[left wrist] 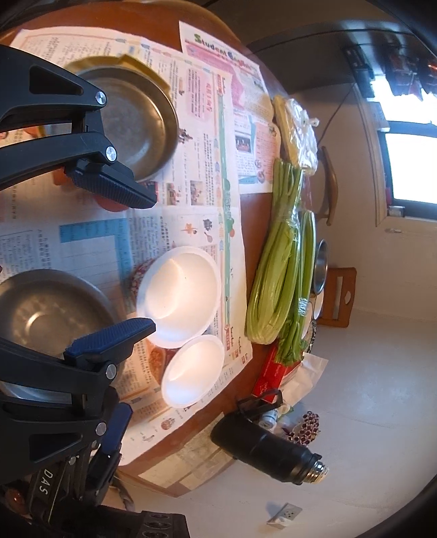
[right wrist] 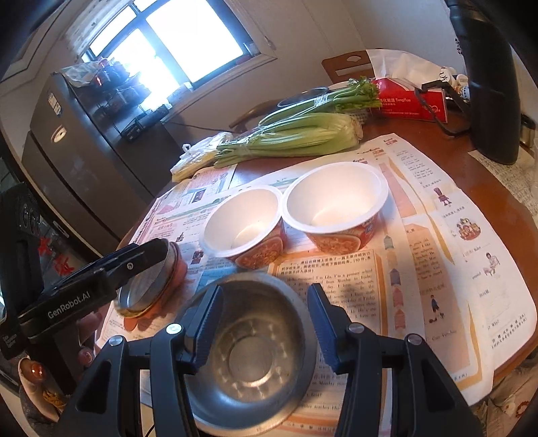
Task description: Organize plates and bowls
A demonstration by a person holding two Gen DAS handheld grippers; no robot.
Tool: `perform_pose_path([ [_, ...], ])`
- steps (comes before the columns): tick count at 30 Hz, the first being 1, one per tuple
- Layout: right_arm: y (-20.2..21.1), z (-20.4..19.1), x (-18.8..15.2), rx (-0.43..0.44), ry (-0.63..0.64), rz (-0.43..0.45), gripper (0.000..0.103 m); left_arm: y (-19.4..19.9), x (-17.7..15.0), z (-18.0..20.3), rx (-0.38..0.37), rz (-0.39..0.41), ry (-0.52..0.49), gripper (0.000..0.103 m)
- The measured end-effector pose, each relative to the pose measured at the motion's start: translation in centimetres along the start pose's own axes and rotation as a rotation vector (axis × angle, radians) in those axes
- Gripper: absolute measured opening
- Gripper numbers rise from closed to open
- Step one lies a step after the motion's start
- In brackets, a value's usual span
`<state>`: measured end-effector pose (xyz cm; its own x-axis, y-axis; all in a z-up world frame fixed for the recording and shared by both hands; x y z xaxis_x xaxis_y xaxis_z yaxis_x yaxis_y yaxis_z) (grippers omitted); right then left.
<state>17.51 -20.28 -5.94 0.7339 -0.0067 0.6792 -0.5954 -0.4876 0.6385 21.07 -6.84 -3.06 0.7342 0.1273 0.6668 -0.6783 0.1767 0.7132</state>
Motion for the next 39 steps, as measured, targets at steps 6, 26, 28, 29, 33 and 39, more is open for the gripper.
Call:
perform_pose_path([
  [6,-1.9,-0.3,1.6,0.023,-0.018,-0.022,0.052,-1.8,1.4,-0.2,-0.004,-0.025,-0.025,0.069],
  [26,-7.6,-0.9,3.2,-0.017,0.013,-0.110,0.052,-9.4,3.1,0.5,-0.039,-0.170,-0.041,0.069],
  [28,-7.9,-0.9,3.4,-0.020,0.009,-0.105,0.052,-10.1,3.1,0.4,-0.035,-0.182,-0.035,0.069],
  [29,-8.2,-1.0,3.4,-0.013,0.014,-0.107,0.052,-10.3,3.0,0.3,-0.034,-0.188,-0.032,0.069],
  [33,-8.6,-1.2,3.5,-0.029,0.039,-0.108,0.052,-11.3,2.7,0.2,-0.030,-0.212,-0.036,0.069],
  [39,-8.8,-1.8,3.9,-0.034,0.079,-0.094,0.052,-12.1,2.0,0.3,-0.034,-0.237,-0.035,0.069],
])
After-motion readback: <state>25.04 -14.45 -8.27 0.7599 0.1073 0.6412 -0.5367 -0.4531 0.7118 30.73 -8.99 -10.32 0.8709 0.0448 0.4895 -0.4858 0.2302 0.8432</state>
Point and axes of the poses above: each gripper's, at about its wrist camera, not at the fingertips, and y roughly against the way its jaws point, z to its right, x to its top, the point moved 10 cm from there along -y, roughly the way its jaws point, and after that the axes turned 7 degrees about y, right-handed, at the moved point
